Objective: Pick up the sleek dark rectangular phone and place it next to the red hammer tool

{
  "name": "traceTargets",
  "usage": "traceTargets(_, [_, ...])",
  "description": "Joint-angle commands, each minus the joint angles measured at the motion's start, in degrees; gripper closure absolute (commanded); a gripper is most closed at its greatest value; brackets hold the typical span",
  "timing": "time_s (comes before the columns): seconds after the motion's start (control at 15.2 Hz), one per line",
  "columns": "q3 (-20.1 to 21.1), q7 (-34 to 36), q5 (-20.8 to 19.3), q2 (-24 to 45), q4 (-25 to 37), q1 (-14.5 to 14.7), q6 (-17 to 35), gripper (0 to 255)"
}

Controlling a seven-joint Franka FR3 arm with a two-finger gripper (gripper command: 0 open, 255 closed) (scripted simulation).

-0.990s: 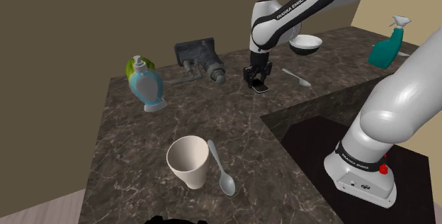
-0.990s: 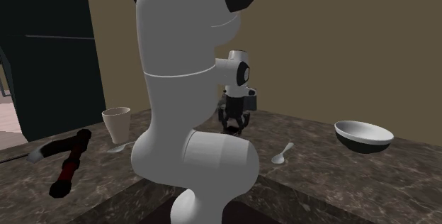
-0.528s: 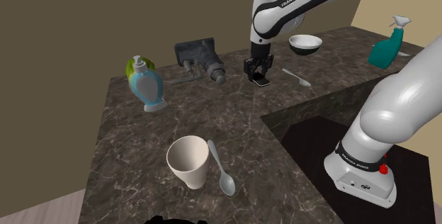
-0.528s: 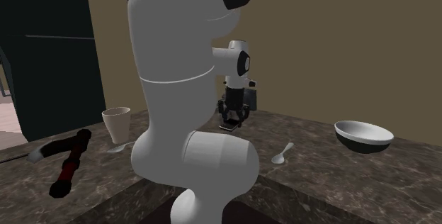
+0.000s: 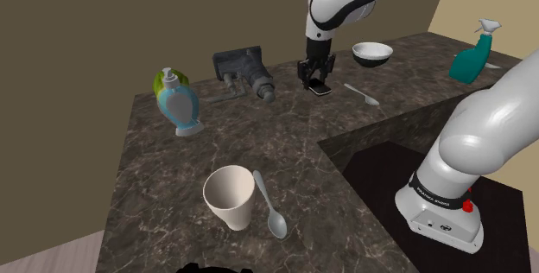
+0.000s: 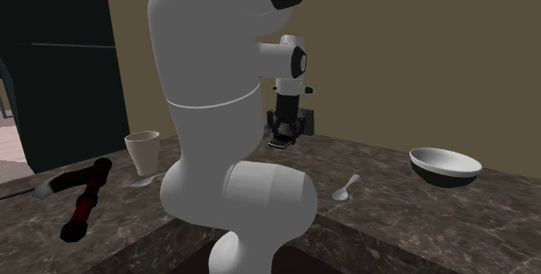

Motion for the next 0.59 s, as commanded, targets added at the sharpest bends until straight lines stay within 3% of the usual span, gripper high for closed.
traceTargets(0.0, [-0.06, 0.03, -0.1, -0.6, 1.2, -0.07, -1.83, 255])
traceTargets(0.2, [-0.04, 0.15, -0.17, -1.16, 2.44, -0.08, -3.62, 255])
traceTargets(0.53, [3.74, 5.35, 1.47, -9.53, -4.95, 2.27, -4.28, 255])
